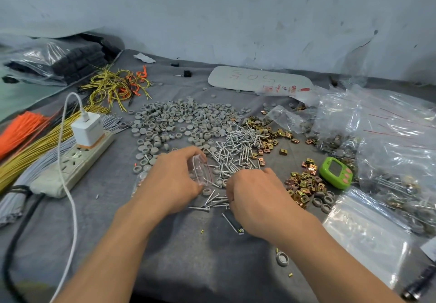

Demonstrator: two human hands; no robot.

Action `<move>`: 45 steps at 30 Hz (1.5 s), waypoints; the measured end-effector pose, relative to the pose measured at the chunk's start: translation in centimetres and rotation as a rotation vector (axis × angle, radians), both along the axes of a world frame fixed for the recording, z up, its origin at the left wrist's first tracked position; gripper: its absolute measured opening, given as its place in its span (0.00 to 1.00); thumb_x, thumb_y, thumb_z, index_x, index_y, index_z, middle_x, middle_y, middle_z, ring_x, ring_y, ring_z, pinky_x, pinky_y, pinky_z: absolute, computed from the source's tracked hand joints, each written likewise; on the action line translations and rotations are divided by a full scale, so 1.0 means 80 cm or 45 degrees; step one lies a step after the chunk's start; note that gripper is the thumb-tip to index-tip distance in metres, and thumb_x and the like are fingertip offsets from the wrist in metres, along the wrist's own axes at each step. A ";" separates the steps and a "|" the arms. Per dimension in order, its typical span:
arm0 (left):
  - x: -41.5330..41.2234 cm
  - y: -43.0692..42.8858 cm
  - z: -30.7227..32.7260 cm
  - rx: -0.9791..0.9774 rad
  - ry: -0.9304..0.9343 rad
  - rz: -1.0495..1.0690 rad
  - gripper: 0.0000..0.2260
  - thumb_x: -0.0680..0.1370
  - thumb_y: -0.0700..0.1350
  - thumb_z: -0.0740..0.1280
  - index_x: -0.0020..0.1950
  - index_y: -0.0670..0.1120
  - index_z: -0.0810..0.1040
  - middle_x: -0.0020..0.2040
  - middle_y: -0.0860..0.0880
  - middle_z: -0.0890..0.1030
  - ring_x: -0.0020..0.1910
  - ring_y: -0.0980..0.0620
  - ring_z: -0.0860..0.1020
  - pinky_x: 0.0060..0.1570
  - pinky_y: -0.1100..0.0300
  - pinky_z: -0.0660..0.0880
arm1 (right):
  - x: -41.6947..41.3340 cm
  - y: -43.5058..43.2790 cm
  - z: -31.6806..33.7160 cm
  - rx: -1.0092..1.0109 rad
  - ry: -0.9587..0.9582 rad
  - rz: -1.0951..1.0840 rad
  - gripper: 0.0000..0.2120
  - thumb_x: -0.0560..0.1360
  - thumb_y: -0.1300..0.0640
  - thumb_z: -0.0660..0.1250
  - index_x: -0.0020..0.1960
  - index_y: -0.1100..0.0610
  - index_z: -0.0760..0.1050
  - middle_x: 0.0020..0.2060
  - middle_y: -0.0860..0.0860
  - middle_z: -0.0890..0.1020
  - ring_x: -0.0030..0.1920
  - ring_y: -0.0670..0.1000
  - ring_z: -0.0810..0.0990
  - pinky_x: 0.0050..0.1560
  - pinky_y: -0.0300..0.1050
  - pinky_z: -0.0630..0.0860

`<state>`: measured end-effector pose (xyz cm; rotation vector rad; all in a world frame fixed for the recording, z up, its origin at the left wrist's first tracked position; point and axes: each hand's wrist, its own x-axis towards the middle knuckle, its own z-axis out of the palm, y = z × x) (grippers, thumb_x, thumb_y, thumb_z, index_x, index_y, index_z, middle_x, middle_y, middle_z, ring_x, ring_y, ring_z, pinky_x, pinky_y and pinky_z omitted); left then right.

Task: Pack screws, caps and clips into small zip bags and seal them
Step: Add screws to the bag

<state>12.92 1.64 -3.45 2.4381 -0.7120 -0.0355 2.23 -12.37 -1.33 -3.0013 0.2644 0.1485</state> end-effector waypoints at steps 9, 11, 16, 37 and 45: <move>-0.004 -0.002 -0.001 0.062 0.007 -0.029 0.15 0.69 0.50 0.79 0.49 0.62 0.78 0.38 0.65 0.75 0.38 0.70 0.71 0.32 0.72 0.62 | 0.005 0.006 0.004 -0.137 -0.012 -0.120 0.11 0.73 0.60 0.67 0.38 0.51 0.66 0.31 0.47 0.66 0.40 0.57 0.76 0.50 0.50 0.66; -0.005 -0.002 -0.001 0.068 0.002 -0.034 0.15 0.69 0.51 0.79 0.49 0.63 0.77 0.38 0.65 0.75 0.37 0.70 0.71 0.30 0.73 0.60 | 0.008 0.002 0.004 -0.115 -0.060 -0.170 0.04 0.74 0.59 0.68 0.44 0.51 0.75 0.32 0.48 0.70 0.37 0.57 0.74 0.43 0.47 0.66; -0.006 -0.003 0.001 0.073 0.043 -0.021 0.16 0.70 0.50 0.79 0.51 0.63 0.77 0.39 0.64 0.76 0.34 0.65 0.76 0.28 0.69 0.66 | 0.009 -0.020 0.008 0.048 -0.184 -0.321 0.07 0.75 0.54 0.71 0.50 0.44 0.85 0.43 0.48 0.86 0.45 0.56 0.84 0.45 0.49 0.79; -0.017 -0.019 0.018 -0.315 0.098 -0.036 0.23 0.64 0.43 0.79 0.50 0.60 0.74 0.41 0.59 0.83 0.39 0.61 0.78 0.32 0.66 0.70 | 0.036 0.006 -0.001 1.175 -0.671 -0.248 0.06 0.73 0.54 0.74 0.42 0.43 0.88 0.33 0.44 0.86 0.36 0.46 0.84 0.42 0.48 0.82; -0.011 -0.004 0.021 -0.541 0.059 0.041 0.20 0.67 0.40 0.77 0.51 0.58 0.75 0.43 0.63 0.83 0.37 0.61 0.80 0.40 0.56 0.76 | 0.019 -0.045 0.015 0.852 -0.587 -0.302 0.07 0.75 0.53 0.76 0.39 0.44 0.87 0.31 0.38 0.84 0.32 0.39 0.81 0.34 0.35 0.77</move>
